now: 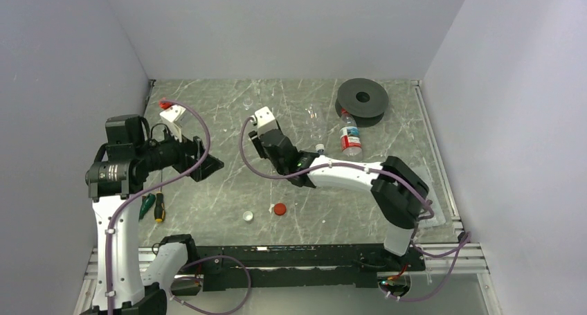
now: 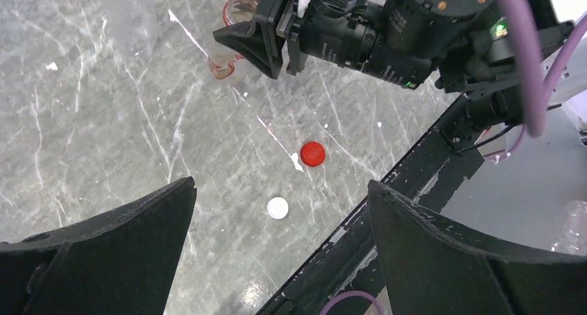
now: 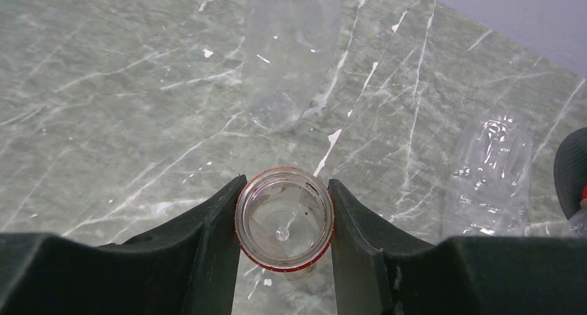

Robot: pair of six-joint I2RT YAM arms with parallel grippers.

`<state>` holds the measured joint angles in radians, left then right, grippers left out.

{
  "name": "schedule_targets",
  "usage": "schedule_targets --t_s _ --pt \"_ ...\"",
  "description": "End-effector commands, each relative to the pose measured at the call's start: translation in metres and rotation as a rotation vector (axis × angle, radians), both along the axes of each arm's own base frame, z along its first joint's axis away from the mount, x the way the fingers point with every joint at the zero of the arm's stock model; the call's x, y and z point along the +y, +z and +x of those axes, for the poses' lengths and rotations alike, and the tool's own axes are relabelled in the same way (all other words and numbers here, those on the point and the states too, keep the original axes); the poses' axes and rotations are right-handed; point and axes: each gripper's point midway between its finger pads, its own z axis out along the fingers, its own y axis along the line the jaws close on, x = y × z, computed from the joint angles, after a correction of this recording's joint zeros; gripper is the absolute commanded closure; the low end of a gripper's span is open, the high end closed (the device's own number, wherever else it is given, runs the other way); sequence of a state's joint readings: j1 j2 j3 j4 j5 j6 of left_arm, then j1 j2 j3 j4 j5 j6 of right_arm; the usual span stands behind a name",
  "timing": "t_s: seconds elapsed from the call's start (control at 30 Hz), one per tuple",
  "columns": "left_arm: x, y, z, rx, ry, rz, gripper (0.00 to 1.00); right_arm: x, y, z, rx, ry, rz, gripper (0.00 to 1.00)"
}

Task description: Unscrew the bottle caps

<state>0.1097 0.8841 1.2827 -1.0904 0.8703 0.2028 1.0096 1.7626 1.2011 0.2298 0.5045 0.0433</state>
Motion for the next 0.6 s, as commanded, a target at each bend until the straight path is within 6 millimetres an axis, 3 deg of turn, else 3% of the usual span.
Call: schedule_targets --t_s 0.0,0.13,0.3,0.57 --pt "0.007 0.001 0.004 0.032 0.047 0.026 0.0 0.005 0.012 0.017 -0.081 -0.072 0.083 0.91" --pt "0.008 0.001 0.004 0.031 0.049 0.037 0.01 0.008 -0.002 0.019 -0.063 -0.084 0.095 0.86" --pt "0.01 0.006 0.003 -0.019 0.063 0.051 0.01 0.005 -0.025 0.014 -0.019 -0.097 0.103 0.65" --pt "0.008 0.012 0.0 -0.021 0.055 0.038 0.01 0.004 -0.036 0.01 0.019 -0.096 0.107 0.46"
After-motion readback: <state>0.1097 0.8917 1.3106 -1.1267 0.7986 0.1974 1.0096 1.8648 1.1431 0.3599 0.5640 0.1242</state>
